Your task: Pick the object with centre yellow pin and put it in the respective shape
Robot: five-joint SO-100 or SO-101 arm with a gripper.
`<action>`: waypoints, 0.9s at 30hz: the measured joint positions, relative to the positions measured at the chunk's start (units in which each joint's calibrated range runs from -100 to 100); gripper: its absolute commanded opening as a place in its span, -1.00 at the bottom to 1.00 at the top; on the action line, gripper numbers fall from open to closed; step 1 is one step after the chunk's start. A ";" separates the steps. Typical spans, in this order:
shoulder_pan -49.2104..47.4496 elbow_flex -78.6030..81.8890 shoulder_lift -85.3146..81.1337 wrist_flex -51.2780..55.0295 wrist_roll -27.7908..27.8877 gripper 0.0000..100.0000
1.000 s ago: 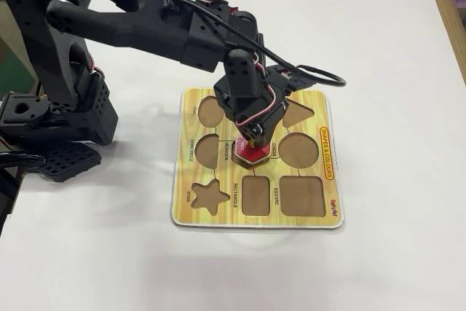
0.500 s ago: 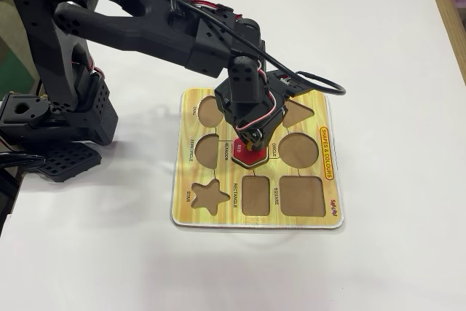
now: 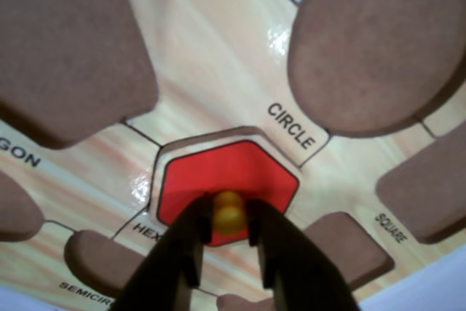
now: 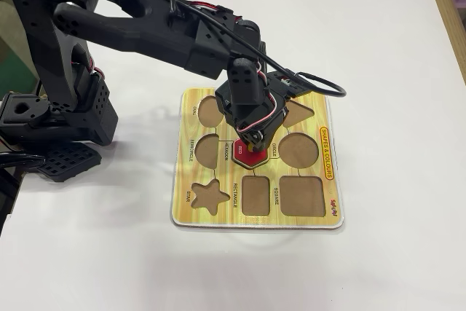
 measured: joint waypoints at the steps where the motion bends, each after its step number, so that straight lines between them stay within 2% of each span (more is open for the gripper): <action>1: 0.19 0.00 0.00 0.00 0.00 -0.91; 3: 0.28 0.00 0.00 0.00 0.00 -0.88; 9: 0.28 0.00 0.00 0.00 -0.36 -0.58; 18: 0.28 0.00 -0.60 -0.17 -0.52 -0.57; 27: -2.06 0.45 -10.31 -0.17 -9.00 -0.58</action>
